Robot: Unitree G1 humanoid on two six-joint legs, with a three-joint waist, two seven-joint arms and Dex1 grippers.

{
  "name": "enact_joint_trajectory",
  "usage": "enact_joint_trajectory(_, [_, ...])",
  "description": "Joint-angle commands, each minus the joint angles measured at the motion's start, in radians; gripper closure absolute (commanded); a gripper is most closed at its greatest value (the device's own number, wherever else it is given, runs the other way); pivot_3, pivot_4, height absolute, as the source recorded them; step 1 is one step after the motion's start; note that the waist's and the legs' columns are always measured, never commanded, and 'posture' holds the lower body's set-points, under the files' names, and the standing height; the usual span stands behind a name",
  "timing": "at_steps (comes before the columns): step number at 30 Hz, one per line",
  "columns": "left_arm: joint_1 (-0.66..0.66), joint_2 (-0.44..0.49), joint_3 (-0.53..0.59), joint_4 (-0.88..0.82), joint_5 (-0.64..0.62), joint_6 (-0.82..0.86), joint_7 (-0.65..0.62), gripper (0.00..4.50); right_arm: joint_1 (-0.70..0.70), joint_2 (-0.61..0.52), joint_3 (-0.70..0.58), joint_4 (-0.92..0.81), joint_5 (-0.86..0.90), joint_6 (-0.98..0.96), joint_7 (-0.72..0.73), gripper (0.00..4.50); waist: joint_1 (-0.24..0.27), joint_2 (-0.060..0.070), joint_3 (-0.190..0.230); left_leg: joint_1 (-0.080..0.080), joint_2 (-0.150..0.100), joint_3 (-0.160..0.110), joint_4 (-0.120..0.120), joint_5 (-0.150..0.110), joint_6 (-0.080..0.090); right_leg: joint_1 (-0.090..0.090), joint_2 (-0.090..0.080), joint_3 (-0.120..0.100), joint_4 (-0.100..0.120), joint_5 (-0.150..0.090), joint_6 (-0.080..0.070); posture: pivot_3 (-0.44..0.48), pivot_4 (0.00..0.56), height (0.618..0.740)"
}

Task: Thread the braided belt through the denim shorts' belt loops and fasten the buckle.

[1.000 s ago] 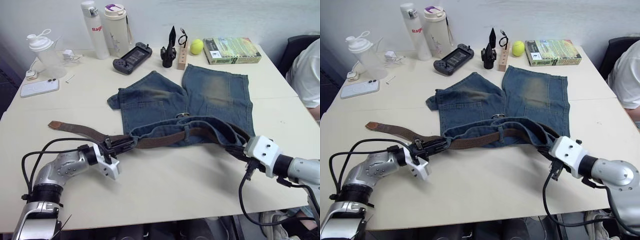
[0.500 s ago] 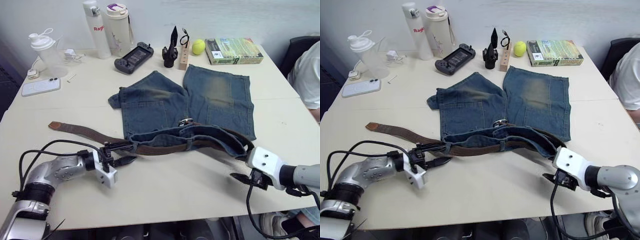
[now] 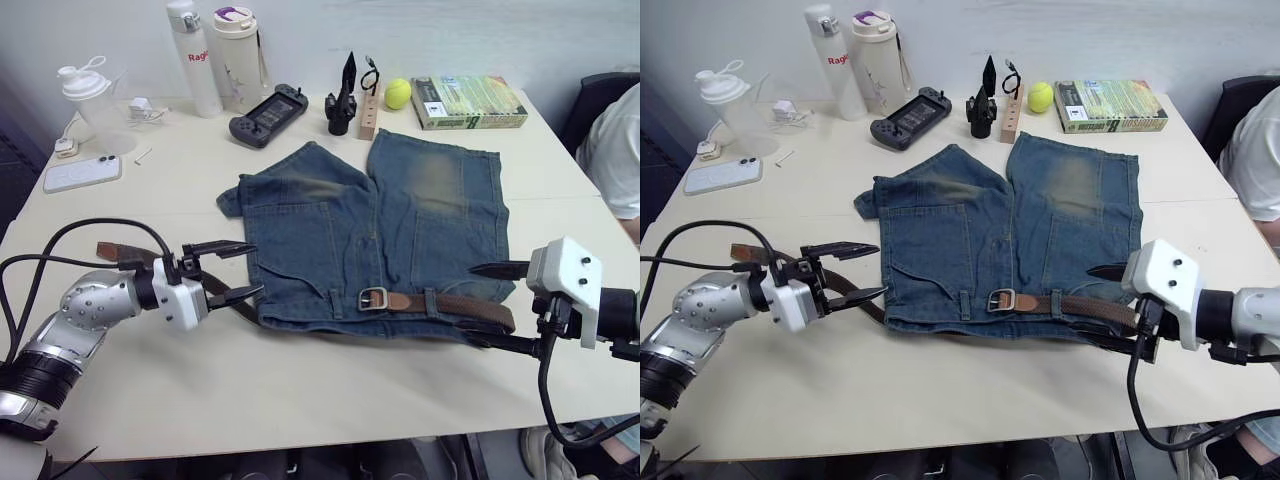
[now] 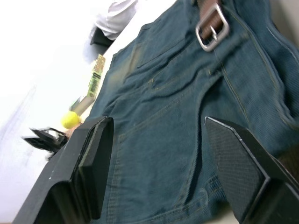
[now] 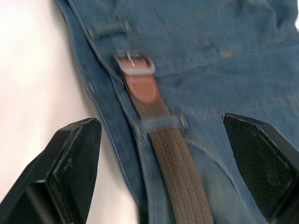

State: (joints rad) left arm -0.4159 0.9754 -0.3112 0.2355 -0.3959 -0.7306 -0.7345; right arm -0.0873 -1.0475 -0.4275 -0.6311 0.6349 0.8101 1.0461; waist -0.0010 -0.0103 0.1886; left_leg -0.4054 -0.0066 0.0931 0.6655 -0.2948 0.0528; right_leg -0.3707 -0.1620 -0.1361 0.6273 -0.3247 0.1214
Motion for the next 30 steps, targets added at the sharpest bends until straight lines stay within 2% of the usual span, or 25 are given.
enact_joint_trajectory(1, [-0.009,-0.040,0.049,-0.089,-0.126,0.258,-0.090,1.06,-0.108,0.037,0.107,0.029,-0.015,0.079,-0.160,0.07,-0.003,-0.001,-0.001,0.000,0.000,0.000,0.001,0.000,0.000,0.000,0.001,0.000,0.000,0.000,0.000,0.000,0.150,0.724])
enact_joint_trajectory(4, [0.019,-0.098,0.065,-0.127,-0.117,0.420,-0.084,1.06,-0.143,0.085,0.224,0.098,-0.134,0.112,-0.322,0.07,-0.001,-0.001,-0.001,0.001,0.001,0.000,0.001,0.000,0.000,0.002,0.007,0.001,0.000,0.000,0.000,0.000,0.150,0.724])
enact_joint_trajectory(7, [0.068,-0.120,0.083,-0.157,-0.091,0.510,-0.106,1.06,-0.076,0.077,0.288,0.108,-0.203,0.099,-0.360,0.07,0.005,-0.001,-0.001,0.000,0.000,0.000,0.001,0.000,0.000,0.000,0.008,0.001,-0.001,0.000,0.000,0.000,0.150,0.724])
enact_joint_trajectory(12, [0.172,-0.082,0.106,-0.185,-0.012,0.520,-0.215,1.06,0.038,0.076,0.280,0.016,-0.164,0.143,-0.338,0.07,0.005,-0.001,-0.001,-0.001,0.002,0.001,0.000,0.000,0.000,-0.001,0.011,0.001,-0.001,0.000,0.000,0.000,0.150,0.724])
enact_joint_trajectory(19, [0.231,-0.101,0.147,-0.190,0.071,0.471,-0.274,1.06,0.063,0.095,0.302,0.006,-0.192,0.123,-0.364,0.07,0.002,-0.001,-0.001,0.002,0.002,0.001,0.000,-0.001,-0.002,0.000,0.010,0.006,-0.002,0.000,0.000,0.000,0.150,0.724])
enact_joint_trajectory(24, [0.225,-0.157,0.158,-0.159,0.117,0.494,-0.255,1.06,0.019,0.123,0.308,0.045,-0.205,0.109,-0.389,0.07,0.003,-0.001,-0.001,0.002,0.003,0.001,0.000,-0.001,-0.002,0.001,0.010,0.005,-0.001,0.000,0.000,0.000,0.150,0.724])
enact_joint_trajectory(27, [0.187,-0.205,0.192,-0.173,0.049,0.609,-0.247,1.06,-0.055,0.176,0.262,0.072,-0.165,0.135,-0.411,0.07,0.003,-0.001,-0.001,0.002,0.002,0.001,0.000,-0.001,-0.002,0.001,0.010,0.005,-0.001,0.000,0.000,0.000,0.150,0.724])
enact_joint_trajectory(30, [0.075,-0.258,0.232,-0.129,-0.023,0.741,-0.255,1.06,-0.192,0.248,0.242,0.157,-0.155,0.162,-0.465,0.07,0.004,-0.001,-0.001,0.002,0.002,0.000,0.001,-0.001,-0.002,0.000,0.010,0.005,0.000,0.000,0.000,0.000,0.150,0.724])
